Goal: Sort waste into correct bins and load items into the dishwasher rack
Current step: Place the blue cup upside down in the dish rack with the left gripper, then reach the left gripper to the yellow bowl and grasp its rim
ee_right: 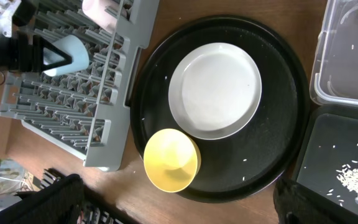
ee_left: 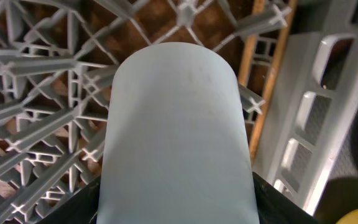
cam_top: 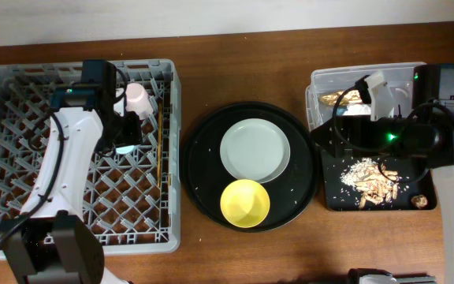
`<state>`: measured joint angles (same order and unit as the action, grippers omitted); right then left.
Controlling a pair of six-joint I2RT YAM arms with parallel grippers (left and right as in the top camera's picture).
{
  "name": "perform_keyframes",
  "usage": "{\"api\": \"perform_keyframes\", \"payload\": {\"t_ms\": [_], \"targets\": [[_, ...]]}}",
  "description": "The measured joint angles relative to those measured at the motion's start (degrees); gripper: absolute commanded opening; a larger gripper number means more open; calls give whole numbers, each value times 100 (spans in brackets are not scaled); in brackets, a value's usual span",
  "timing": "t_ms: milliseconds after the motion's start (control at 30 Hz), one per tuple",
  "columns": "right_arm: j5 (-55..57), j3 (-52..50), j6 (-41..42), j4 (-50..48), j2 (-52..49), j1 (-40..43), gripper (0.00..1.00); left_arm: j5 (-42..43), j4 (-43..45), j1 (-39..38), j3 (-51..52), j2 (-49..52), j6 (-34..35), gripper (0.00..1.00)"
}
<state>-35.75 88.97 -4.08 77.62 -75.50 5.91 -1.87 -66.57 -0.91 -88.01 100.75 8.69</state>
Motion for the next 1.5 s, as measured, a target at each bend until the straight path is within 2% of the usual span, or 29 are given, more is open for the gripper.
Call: {"api": "perform_keyframes", "payload": {"t_ms": [67, 100, 333, 533, 667, 700, 767, 833, 867, 900, 967, 1100, 1133, 1167, 1200, 1367, 1500], "targets": [[0, 0, 0, 0, 0, 0, 98, -17, 31, 79, 0, -2, 59, 86], [0, 0, 0, 0, 0, 0, 98, -31, 35, 101, 0, 0, 66, 99], [0, 0, 0, 0, 0, 0, 100, 35, 42, 105, 0, 0, 101, 99], [422, 0, -2, 31, 0, -2, 99, 1093, 42, 105, 0, -2, 101, 99], [549, 0, -2, 37, 0, -2, 99, 1681, -109, 98, 0, -59, 103, 89], [560, 0, -2, 37, 0, -2, 99, 1720, -94, 72, 7, -168, 105, 80], [584, 0, -2, 39, 0, -2, 99, 1792, -22, -105, 9, -699, 101, 71], [595, 0, -2, 39, 0, -2, 99, 1825, -44, -584, 9, -1478, 118, 68], [597, 0, 0, 37, 0, -2, 99, 1849, -164, -896, 4, -1834, 153, 63], [597, 0, 0, 37, 0, -2, 99, 1884, -330, -1397, 2, -2245, 236, 63], [597, -2, -2, 31, 0, -2, 99, 1818, -404, -2006, -4, -2426, 382, 63], [597, -2, 2, 35, 0, 0, 99, 1226, -146, -4096, 227, -1958, 1130, 60], [597, -2, 2, 42, 0, -2, 99, 1075, -33, -4485, 348, -1805, 1268, 56], [597, -2, 0, 42, 0, -2, 99, 955, 26, -4780, 433, -1648, 1388, 43], [597, -2, 2, 39, 0, -2, 99, 820, 48, -5108, 514, -1399, 1528, 42], [597, -2, -2, 39, 0, -2, 99, 520, 326, -5880, 605, -98, 1816, 42], [597, -2, -2, 39, 0, -2, 99, 380, 481, -6120, 608, 623, 1843, 42]]}}
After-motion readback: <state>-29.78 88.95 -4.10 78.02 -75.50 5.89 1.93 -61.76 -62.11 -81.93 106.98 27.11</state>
